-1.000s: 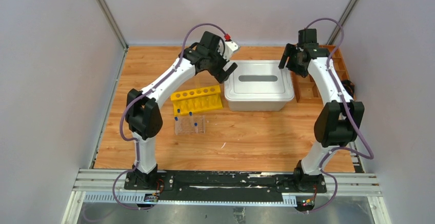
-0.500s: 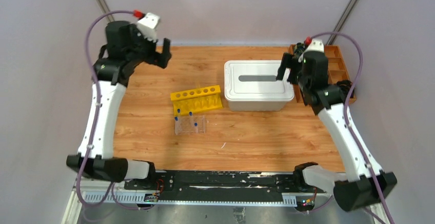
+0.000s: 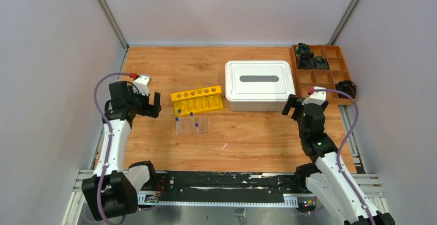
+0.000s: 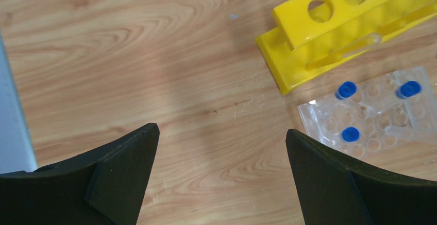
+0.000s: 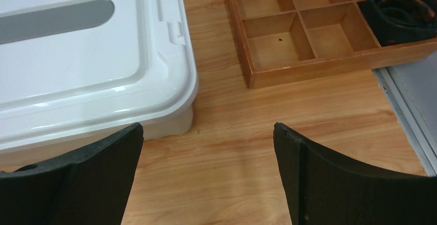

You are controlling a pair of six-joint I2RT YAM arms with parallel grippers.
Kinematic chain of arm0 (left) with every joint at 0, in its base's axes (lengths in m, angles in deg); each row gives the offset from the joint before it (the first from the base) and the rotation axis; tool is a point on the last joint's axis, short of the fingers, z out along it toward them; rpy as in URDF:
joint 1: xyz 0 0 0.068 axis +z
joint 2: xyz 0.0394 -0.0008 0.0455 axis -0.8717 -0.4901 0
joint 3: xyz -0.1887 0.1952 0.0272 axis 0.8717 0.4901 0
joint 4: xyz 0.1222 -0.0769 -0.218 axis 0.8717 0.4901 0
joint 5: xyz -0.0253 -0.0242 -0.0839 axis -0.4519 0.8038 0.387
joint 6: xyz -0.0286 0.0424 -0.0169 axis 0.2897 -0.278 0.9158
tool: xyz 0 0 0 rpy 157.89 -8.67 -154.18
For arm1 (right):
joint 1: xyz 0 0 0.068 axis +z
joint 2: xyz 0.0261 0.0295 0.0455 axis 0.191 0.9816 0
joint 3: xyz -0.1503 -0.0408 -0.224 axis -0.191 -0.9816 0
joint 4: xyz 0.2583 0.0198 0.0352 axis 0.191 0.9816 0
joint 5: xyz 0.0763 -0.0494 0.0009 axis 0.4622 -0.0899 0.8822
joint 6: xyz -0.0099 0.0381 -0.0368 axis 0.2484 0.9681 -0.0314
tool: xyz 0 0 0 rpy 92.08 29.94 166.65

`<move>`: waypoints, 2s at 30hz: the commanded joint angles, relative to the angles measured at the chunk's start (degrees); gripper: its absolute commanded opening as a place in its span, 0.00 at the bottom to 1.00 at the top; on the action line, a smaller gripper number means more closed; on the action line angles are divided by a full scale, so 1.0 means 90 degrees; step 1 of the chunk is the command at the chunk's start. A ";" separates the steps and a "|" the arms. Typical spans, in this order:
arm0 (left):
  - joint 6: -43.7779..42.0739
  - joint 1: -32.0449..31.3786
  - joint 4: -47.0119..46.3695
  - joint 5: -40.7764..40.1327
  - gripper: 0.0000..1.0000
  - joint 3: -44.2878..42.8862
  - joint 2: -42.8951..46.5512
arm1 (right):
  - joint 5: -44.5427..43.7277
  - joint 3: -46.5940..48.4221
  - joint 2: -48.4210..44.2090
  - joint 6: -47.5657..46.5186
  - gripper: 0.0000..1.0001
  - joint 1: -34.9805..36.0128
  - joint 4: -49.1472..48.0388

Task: Organize the chemistry lab equipment

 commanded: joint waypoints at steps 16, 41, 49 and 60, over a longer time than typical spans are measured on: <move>0.1643 0.0046 -0.6891 0.0497 1.00 0.3283 -0.0965 | -0.2423 -0.2581 0.2051 -0.1188 1.00 0.0016 -0.5839; 0.1927 -0.1139 -1.0925 -0.1863 1.00 0.4225 -0.2436 | -0.0899 -0.1602 0.4414 -0.2055 1.00 -0.0554 -0.6647; 0.1808 -0.1296 -1.0331 -0.2041 1.00 0.3975 -0.2405 | 0.0141 -0.2330 0.5128 -0.2623 1.00 -0.0564 -0.8785; 0.1823 -0.1296 -1.0478 -0.2039 1.00 0.4011 -0.2440 | 0.0299 -0.1502 0.4820 -0.1968 1.00 -0.1042 -0.6668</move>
